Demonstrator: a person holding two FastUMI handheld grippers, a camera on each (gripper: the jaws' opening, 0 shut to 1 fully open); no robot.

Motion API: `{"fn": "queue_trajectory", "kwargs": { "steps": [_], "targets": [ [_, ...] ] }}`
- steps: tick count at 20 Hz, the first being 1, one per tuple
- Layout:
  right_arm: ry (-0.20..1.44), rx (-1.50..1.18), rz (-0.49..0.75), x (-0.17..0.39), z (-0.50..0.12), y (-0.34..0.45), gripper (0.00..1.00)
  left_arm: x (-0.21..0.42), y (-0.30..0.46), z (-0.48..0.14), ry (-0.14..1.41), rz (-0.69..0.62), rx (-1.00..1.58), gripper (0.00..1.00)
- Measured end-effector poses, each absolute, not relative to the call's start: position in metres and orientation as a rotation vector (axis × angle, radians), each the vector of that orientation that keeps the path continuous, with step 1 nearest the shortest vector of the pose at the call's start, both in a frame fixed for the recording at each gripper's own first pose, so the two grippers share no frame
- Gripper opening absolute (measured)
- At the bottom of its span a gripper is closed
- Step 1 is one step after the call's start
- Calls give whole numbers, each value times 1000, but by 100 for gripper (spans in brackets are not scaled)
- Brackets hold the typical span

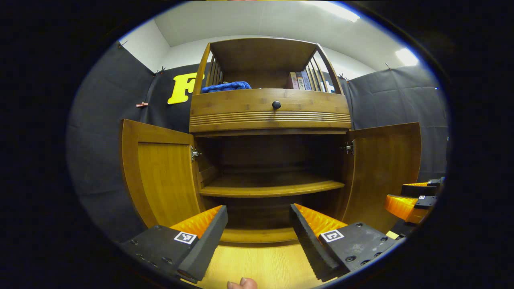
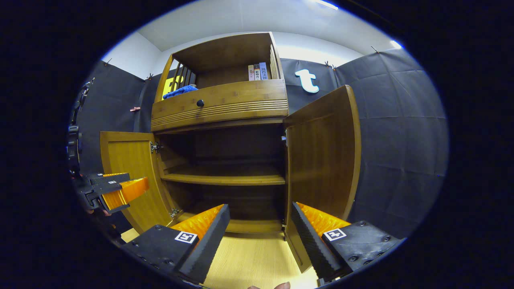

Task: Open the right door of the double-door shoe cabinet with the right hand, and open the left door with the left hand.

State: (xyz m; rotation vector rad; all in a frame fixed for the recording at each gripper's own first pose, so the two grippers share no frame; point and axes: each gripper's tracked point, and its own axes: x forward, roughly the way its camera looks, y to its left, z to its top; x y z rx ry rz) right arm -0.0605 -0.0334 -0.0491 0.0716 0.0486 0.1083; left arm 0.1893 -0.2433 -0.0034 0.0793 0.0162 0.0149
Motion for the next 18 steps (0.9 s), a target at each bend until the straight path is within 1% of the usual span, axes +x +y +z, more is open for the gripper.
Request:
{"fn": "queue_trajectory", "kwargs": {
  "steps": [3,4,6,7,9,12,13,14,15,16,17,18],
  "targets": [
    [50,76,108,-60,-49,-33,98,190,-244,-4,20,8,82,99],
    [48,74,105,-60,-49,-33,98,190,-245,-4,18,8,82,96],
    [45,74,104,-59,-48,-35,98,191,-245,-2,12,9,85,96],
    [45,76,103,-59,-48,-35,98,191,-245,-1,10,8,85,94],
    [43,75,101,-57,-47,-35,98,193,-244,-2,12,9,83,99],
    [45,73,103,-57,-48,-36,98,193,-244,-2,10,10,87,96],
    [47,72,103,-57,-49,-35,98,193,-244,-2,10,11,88,99],
    [48,73,103,-57,-49,-35,100,193,-244,-2,10,11,87,96],
    [47,74,103,-57,-49,-34,98,193,-244,-2,11,10,86,96],
    [45,73,102,-57,-48,-34,100,193,-244,-2,10,8,86,96],
    [43,72,100,-57,-48,-35,100,193,-244,-1,10,7,88,96],
    [41,73,100,-57,-47,-35,100,193,-244,-2,10,7,89,94]
  ]
}}
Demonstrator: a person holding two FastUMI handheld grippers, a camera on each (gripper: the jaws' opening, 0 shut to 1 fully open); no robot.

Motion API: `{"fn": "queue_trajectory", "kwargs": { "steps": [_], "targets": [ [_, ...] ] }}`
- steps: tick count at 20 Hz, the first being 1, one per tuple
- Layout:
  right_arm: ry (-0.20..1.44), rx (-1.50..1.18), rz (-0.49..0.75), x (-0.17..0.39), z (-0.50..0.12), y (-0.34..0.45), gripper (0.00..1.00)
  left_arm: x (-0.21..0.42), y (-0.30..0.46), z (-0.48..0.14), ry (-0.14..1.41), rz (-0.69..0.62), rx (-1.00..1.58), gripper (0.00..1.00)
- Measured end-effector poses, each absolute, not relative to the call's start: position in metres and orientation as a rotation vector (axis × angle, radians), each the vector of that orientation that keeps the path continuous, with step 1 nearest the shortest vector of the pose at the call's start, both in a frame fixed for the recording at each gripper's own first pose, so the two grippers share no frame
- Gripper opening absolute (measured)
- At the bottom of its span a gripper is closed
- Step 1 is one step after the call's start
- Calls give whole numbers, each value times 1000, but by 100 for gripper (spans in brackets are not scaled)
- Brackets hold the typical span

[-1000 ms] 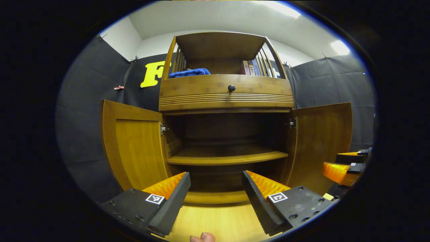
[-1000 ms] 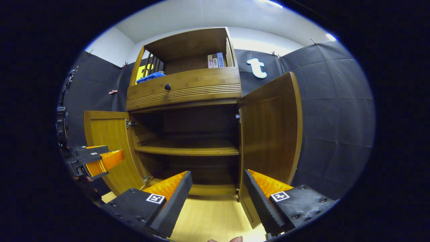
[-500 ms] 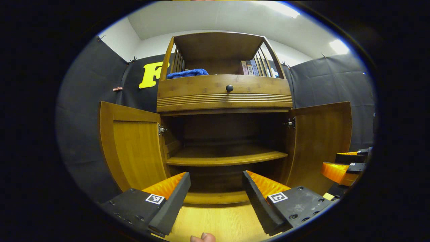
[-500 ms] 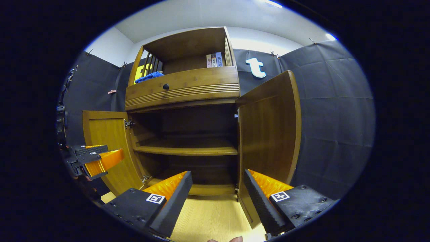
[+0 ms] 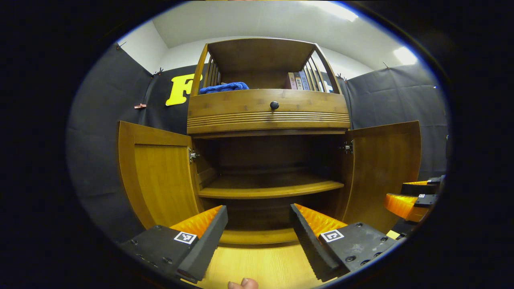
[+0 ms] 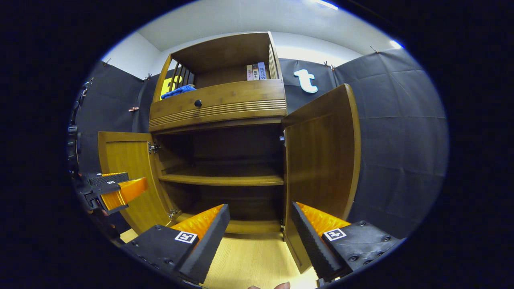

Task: Open the right door of the double-door shoe cabinet with the right hand, and open the left door with the left hand.

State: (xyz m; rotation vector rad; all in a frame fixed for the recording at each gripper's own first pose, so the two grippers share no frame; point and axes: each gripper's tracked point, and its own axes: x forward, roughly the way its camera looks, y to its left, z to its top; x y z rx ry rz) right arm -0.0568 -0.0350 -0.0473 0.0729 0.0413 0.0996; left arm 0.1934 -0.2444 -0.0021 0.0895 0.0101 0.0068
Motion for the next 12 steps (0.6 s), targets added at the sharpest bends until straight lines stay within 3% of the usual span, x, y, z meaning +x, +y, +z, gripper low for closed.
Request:
{"fn": "queue_trajectory", "kwargs": {
  "steps": [2,3,4,9,11,12],
  "targets": [
    [44,75,99,-57,-48,-35,98,194,-245,-1,11,3,89,99],
    [45,75,98,-58,-49,-34,92,193,-245,-1,10,2,88,99],
    [43,74,98,-58,-48,-33,98,193,-244,-1,10,3,89,99],
    [40,70,100,-60,-47,-33,100,192,-243,0,10,5,88,99],
    [38,69,99,-61,-46,-33,98,190,-242,0,7,5,87,99],
    [38,70,100,-61,-46,-32,92,190,-242,0,7,4,88,99]
  ]
}}
